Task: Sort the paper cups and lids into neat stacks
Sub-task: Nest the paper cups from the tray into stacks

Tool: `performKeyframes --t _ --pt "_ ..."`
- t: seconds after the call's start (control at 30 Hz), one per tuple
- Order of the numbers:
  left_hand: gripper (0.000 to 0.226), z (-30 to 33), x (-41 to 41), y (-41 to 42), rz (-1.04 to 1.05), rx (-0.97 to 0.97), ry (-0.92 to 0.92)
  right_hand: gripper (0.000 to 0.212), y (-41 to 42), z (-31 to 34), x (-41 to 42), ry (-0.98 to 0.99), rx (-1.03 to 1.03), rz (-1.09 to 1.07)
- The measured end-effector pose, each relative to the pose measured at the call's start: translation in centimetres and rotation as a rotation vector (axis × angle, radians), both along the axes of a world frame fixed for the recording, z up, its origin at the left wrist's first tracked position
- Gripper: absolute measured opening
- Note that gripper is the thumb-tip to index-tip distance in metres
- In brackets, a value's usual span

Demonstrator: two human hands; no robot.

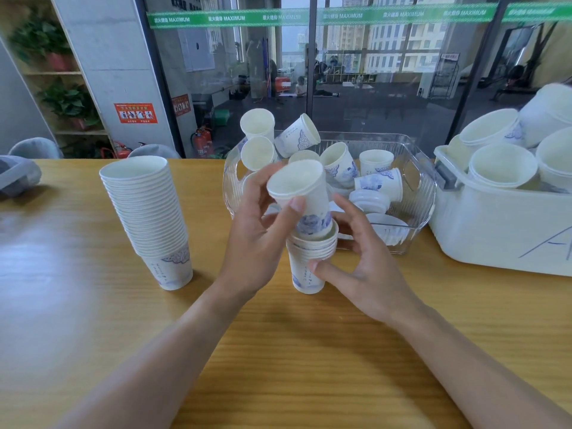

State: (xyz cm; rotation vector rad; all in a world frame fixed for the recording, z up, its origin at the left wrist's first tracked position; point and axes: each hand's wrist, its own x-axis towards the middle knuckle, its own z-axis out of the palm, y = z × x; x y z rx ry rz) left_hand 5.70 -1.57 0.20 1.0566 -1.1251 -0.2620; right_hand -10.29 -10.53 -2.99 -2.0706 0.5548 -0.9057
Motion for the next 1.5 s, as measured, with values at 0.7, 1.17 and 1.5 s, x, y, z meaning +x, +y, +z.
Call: performKeyframes --t 0.7,1.17,1.5 --pt "0.050 -2.5 0.6 -0.3 0.055 0.213 -0.104 0.055 -2.4 0.3 -0.9 -0.088 -0.022 -0.253" --pt "0.017 1.8 4.3 -4.1 0.431 0.421 -0.543 0.052 -10.0 7.4 -2.5 0.458 -0.540 -0.362" --pt "0.049 3.6 6.6 -9.4 0.445 0.741 -1.282 0.040 -13.7 9.4 0.2 1.142 -0.906 -0.371"
